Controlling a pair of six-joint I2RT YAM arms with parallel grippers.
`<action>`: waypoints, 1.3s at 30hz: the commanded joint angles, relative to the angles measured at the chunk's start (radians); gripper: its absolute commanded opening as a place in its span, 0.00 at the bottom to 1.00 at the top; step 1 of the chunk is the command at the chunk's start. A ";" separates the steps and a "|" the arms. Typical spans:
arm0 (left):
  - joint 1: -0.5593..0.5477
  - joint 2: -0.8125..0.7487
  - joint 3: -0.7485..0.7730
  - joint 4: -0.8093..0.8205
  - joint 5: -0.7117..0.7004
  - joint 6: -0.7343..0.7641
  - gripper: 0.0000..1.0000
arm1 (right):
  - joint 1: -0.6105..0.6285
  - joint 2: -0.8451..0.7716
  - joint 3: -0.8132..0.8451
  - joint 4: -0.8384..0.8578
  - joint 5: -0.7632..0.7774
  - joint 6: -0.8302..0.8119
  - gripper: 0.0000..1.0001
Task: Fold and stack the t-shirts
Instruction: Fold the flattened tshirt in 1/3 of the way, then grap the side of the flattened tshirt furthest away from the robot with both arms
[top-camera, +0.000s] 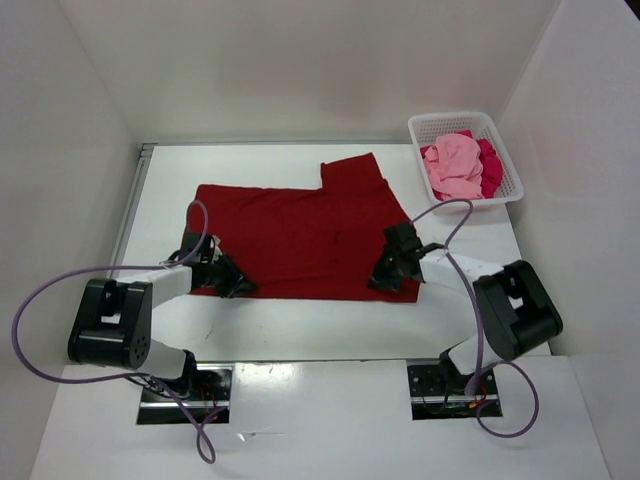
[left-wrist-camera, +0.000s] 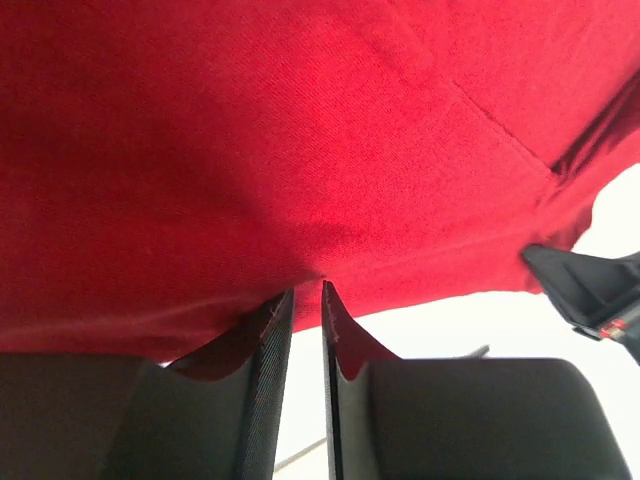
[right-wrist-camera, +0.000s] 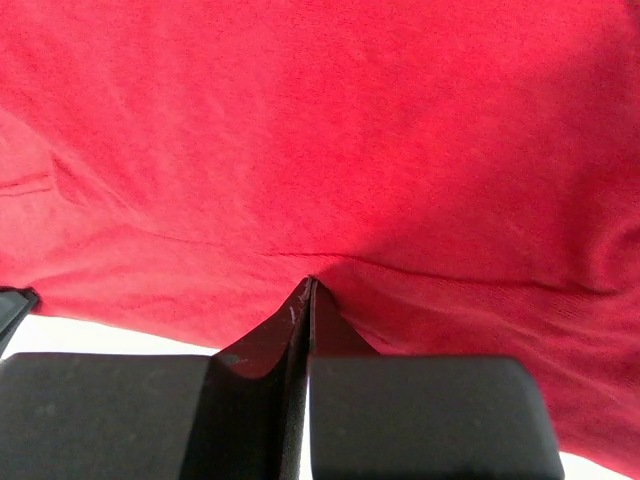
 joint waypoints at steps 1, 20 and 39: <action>-0.002 -0.017 -0.112 -0.157 0.024 -0.012 0.26 | 0.007 -0.098 -0.093 -0.169 0.031 0.027 0.00; 0.156 0.240 0.728 -0.129 -0.337 0.085 0.27 | 0.004 0.039 0.430 -0.136 -0.092 -0.143 0.01; 0.291 0.723 1.095 -0.260 -0.532 0.320 0.52 | 0.004 0.260 0.620 -0.105 -0.193 -0.255 0.09</action>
